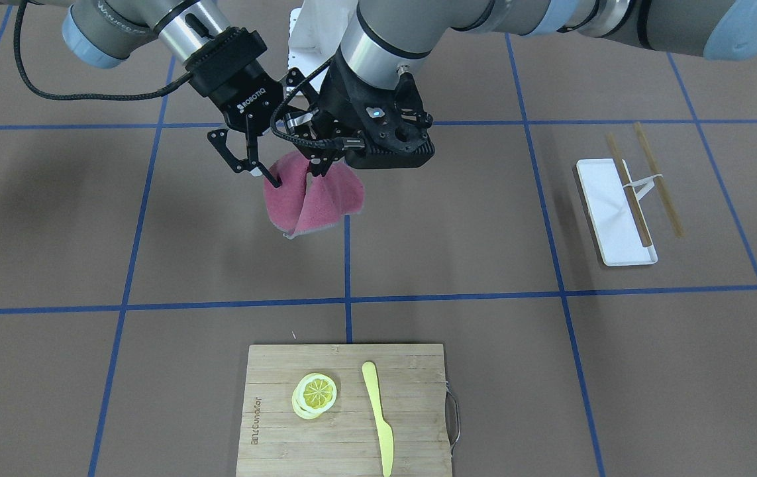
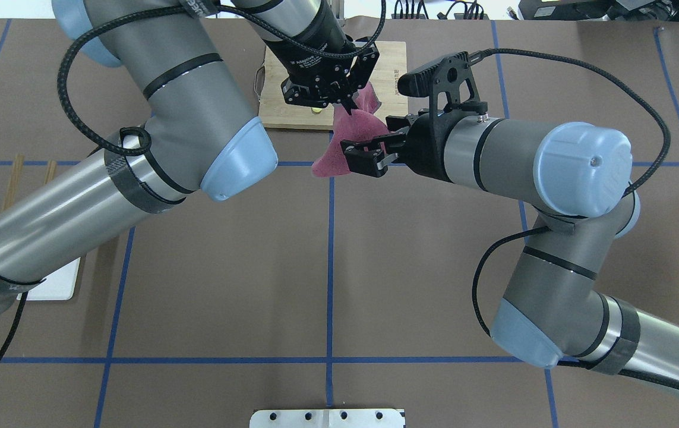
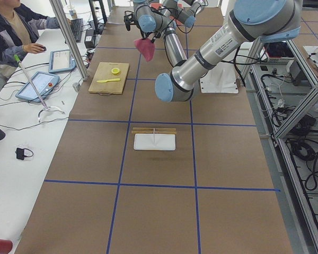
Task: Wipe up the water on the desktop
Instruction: 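Close the right gripper on the cloth while the left gripper opens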
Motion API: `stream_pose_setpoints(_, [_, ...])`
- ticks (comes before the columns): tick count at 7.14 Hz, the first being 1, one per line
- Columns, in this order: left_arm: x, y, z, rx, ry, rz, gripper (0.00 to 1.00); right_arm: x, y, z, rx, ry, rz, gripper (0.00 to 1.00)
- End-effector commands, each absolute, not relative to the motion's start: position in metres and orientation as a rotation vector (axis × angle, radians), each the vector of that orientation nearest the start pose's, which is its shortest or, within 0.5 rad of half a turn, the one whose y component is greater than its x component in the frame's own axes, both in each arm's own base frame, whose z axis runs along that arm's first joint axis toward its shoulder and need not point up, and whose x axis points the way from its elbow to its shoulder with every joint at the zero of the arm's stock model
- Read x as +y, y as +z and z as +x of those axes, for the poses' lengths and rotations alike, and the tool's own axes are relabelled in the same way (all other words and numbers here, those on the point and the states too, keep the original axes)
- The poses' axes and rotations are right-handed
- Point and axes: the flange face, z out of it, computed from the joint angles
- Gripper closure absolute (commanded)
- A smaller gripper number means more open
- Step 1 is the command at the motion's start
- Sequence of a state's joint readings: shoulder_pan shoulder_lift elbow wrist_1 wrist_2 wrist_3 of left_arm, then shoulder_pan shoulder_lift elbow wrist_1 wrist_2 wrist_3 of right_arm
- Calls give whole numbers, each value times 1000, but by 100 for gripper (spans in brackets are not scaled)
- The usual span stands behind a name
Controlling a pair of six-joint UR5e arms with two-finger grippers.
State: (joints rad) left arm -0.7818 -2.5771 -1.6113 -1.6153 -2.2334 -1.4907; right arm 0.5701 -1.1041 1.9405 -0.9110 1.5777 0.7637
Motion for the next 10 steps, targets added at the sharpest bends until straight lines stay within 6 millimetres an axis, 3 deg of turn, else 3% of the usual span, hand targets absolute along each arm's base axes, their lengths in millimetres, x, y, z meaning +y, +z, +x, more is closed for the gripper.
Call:
stream_pose_setpoints(1, [-514,-3,426,1210,-237,-100,100,-408,158,-400,-1160,-190,961,28])
stream_pose_setpoints(2, [-512,-2,425,1211,-236,-100,100,-405,157,-398,-1165,-187,965,42])
stream_pose_setpoints(3, [-510,-2,422,1216,-234,-97,100,-404,159,-396,-1164,-186,963,64])
stream_pose_setpoints(5, [-508,-4,420,1222,-230,-93,100,-395,162,-397,-1162,-174,967,90])
stream_pose_setpoints(6, [-506,-5,419,1226,-228,-90,100,-391,162,-398,-1164,-169,967,100])
stream_pose_setpoints(8, [-505,-7,417,1229,-226,-88,100,-386,161,-395,-1173,-170,966,100])
stream_pose_setpoints(9, [-504,-7,417,1232,-225,-86,77,-386,161,-395,-1174,-171,965,100])
stream_pose_setpoints(10, [-505,-7,416,1230,-225,-83,31,-386,162,-396,-1174,-171,962,100])
